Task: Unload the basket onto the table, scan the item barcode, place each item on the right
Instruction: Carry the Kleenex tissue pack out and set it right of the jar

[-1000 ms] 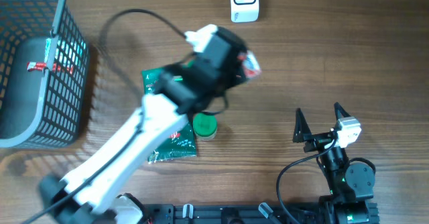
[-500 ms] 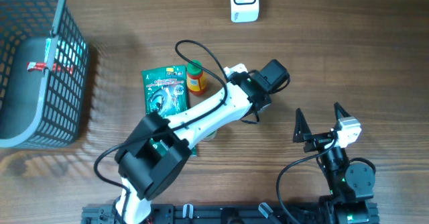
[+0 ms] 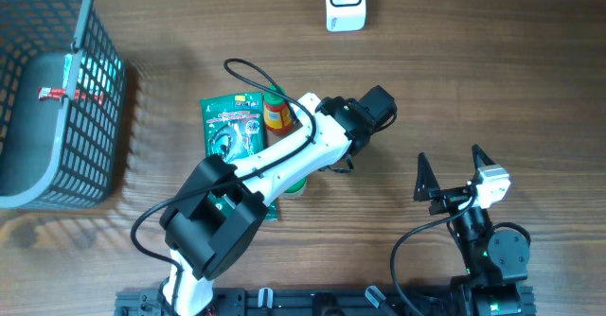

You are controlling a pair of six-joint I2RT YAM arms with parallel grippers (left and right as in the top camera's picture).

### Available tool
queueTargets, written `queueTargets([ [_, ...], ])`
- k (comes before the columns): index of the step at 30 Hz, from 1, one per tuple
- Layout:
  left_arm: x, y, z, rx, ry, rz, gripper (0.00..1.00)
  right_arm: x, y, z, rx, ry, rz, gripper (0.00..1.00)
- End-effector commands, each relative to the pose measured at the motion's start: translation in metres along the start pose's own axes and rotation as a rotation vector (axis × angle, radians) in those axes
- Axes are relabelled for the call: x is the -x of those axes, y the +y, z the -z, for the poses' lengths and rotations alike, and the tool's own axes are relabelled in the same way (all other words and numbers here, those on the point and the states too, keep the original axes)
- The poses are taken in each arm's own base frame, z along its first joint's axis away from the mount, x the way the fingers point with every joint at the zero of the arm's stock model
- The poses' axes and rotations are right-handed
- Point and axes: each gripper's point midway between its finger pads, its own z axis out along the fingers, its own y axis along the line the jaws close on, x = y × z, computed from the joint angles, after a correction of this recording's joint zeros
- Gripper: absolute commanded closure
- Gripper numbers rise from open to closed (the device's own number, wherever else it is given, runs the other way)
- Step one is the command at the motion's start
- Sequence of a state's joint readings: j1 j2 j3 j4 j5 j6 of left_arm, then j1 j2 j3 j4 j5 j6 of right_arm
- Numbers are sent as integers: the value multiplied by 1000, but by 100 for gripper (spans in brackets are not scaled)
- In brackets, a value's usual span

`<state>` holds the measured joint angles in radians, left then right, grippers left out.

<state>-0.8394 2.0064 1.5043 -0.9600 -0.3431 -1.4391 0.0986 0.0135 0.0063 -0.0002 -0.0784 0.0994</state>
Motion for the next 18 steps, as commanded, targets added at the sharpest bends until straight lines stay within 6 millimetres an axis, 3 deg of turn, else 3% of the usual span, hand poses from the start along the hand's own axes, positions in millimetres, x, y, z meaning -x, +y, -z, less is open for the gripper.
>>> queueTargets([
  [1,13,-1,18,-44,-33,27,80,2,2,0,12,-10,15,0],
  [6,35,-7,61,-154,-81,69,79,2,2,0,12,-10,15,0],
  [11,60,-11,112,-281,-155,-44,74,2,2,0,12,-10,16,0],
  [15,99,-1,156,-343,-297,-95,61,2,2,0,12,-10,16,0],
  [18,143,15,202,-418,-379,-81,55,2,2,0,12,-10,15,0],
])
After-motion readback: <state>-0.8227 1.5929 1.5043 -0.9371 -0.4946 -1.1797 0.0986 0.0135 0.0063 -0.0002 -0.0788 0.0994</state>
